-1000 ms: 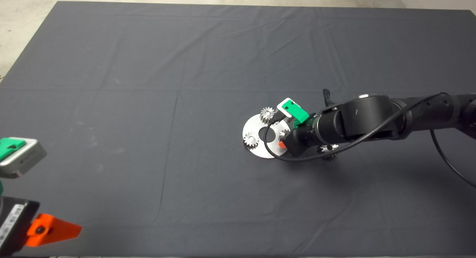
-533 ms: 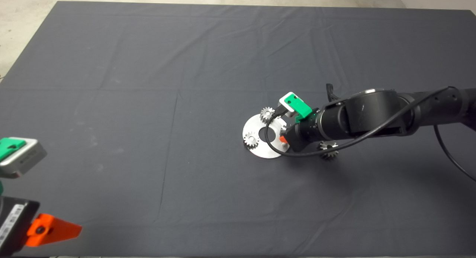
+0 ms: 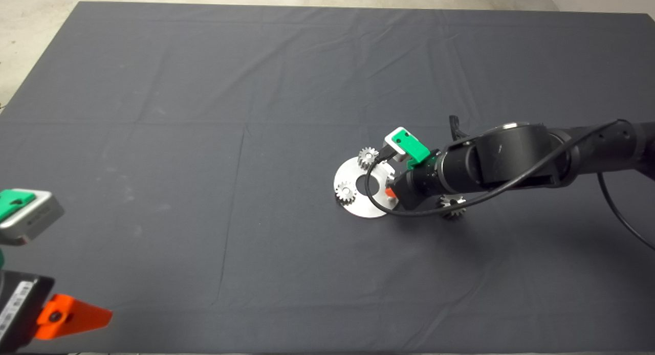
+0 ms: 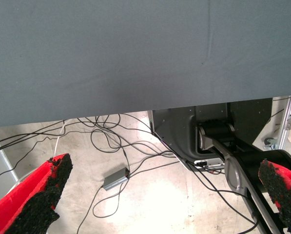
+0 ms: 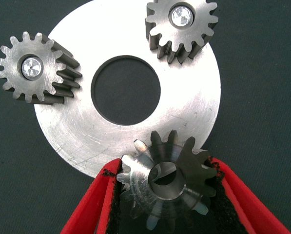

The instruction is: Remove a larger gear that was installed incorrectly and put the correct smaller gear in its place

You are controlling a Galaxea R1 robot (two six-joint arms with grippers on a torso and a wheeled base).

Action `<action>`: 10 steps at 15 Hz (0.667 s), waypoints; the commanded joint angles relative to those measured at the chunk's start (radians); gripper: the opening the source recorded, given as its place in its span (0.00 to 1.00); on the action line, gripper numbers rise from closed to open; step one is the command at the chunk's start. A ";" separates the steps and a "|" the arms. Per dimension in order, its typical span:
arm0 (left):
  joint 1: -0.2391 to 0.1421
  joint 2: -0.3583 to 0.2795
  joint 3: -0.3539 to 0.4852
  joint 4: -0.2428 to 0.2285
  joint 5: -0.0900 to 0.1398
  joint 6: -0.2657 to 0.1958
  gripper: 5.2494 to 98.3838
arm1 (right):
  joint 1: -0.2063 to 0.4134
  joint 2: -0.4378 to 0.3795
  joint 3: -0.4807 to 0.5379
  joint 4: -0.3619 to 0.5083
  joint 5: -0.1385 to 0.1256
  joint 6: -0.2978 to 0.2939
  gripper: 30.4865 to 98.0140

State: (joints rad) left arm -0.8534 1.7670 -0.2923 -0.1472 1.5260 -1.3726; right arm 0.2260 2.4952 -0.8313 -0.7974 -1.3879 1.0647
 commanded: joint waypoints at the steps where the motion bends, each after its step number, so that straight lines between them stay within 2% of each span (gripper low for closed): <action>1: -0.003 0.000 0.012 -0.011 0.035 0.000 1.00 | 0.020 -0.005 0.023 -0.077 0.006 0.045 0.16; 4: 0.004 0.001 0.012 -0.011 0.036 0.000 1.00 | 0.020 -0.018 0.077 -0.091 -0.001 0.054 0.16; 10: 0.004 0.001 0.010 -0.011 0.033 0.001 1.00 | 0.001 -0.038 0.083 -0.131 -0.003 0.077 0.16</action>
State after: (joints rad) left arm -0.8504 1.7674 -0.2923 -0.1472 1.5260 -1.3726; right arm 0.2211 2.4545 -0.7562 -0.8649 -1.3964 1.1349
